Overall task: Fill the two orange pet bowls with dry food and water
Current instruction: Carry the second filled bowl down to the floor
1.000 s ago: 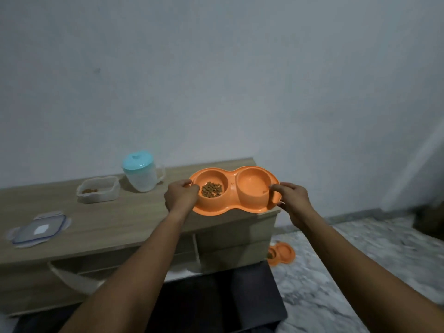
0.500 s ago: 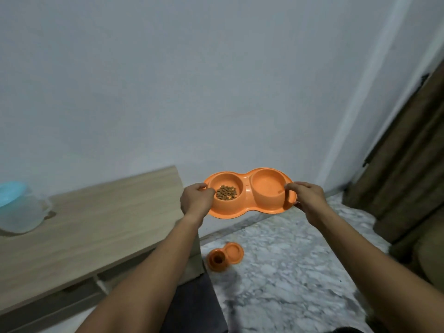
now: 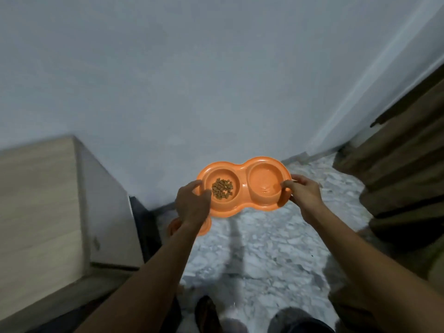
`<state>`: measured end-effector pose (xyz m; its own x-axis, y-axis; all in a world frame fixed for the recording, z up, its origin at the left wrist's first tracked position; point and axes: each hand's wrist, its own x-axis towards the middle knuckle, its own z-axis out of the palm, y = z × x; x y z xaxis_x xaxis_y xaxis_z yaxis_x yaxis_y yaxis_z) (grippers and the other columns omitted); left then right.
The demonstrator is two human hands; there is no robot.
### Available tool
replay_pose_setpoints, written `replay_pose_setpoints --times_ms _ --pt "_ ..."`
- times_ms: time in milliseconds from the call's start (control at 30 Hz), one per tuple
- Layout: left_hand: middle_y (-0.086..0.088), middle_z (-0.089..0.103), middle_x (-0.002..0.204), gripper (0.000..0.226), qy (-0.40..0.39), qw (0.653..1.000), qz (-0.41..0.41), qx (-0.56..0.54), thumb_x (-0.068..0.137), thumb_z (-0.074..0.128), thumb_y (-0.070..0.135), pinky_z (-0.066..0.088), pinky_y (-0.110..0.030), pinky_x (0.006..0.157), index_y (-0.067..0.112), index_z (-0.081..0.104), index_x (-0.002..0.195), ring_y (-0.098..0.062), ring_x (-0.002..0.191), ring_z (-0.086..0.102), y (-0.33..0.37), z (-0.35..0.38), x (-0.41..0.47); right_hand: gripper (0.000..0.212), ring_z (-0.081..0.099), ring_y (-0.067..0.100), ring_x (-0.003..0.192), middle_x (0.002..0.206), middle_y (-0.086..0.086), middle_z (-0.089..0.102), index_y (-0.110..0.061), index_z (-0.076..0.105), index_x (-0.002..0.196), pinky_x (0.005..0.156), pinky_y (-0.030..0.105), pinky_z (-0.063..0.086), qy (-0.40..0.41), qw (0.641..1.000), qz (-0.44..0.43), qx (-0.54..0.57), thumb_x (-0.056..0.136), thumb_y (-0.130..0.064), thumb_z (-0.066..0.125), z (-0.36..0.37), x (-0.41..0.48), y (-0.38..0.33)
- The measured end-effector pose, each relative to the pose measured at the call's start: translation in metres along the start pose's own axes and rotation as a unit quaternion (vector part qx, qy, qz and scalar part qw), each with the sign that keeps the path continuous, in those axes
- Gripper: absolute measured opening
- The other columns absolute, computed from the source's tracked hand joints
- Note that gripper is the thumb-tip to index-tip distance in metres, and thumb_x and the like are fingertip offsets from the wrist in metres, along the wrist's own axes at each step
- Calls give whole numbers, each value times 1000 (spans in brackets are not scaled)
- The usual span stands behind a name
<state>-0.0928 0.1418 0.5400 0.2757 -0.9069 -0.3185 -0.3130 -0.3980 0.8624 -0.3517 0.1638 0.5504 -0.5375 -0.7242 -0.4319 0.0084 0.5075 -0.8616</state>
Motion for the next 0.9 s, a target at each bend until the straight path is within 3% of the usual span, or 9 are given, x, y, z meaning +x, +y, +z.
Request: replay_pose_setpoints --times_ms 67,133,200,267,367,467,567,700,900 --pt "-3 72 109 41 6 1000 -20 23 73 65 32 52 -35 90 23 71 113 -24 103 66 -29 44 30 35 71 30 102 105 9 73 -19 73 102 96 53 57 -5 1000 20 -21 68 -14 72 12 54 26" --pt "-3 73 105 41 6 999 -24 41 74 65 36 51 -32 87 24 70 113 -23 101 66 -62 85 61 29 70 29 99 105 9 72 -20 72 101 92 49 58 -5 999 37 -32 73 -11 70 26 105 54" --pt "-7 73 106 35 19 998 -38 50 78 68 27 46 -28 83 21 72 112 -25 101 65 -107 133 95 24 69 23 91 105 8 70 -20 71 101 78 39 58 -11 998 42 -47 80 -8 68 43 162 94" --pt "-12 74 103 34 38 997 -59 42 76 68 24 51 -34 84 18 73 110 -28 99 67 -163 183 131 28 67 18 84 104 7 69 -14 70 110 68 29 51 -25 996 49 -64 83 -8 69 62 223 147" --pt "-6 74 97 36 55 993 -103 25 71 63 28 53 -38 86 21 73 106 -24 96 68 -255 253 179 24 66 16 75 95 5 69 -11 71 108 60 25 49 -44 993 65 -86 85 -7 70 89 310 233" --pt "-2 73 100 33 52 989 -136 29 78 70 19 49 -26 83 17 73 111 -19 95 66 -340 319 219 15 68 21 76 90 7 70 -12 72 98 64 30 54 -65 989 80 -109 84 -6 71 116 392 329" --pt "-8 73 108 37 53 985 -157 47 78 71 22 53 -37 89 20 72 115 -25 102 66 -404 365 249 16 68 24 77 89 10 70 -6 73 100 67 35 58 -71 985 97 -126 85 -6 69 133 451 407" --pt "-9 71 108 32 50 986 -155 48 83 70 12 46 -28 80 12 71 114 -17 95 62 -470 417 290 19 67 25 77 91 13 70 -4 73 103 69 38 57 -81 981 107 -139 86 -9 67 154 510 487" --pt "-12 70 109 29 55 985 -157 54 87 63 9 54 -46 89 10 69 115 -28 102 66 -520 454 325 13 71 29 88 100 13 73 -11 73 100 82 50 62 -80 983 86 -142 89 -13 65 174 551 533"
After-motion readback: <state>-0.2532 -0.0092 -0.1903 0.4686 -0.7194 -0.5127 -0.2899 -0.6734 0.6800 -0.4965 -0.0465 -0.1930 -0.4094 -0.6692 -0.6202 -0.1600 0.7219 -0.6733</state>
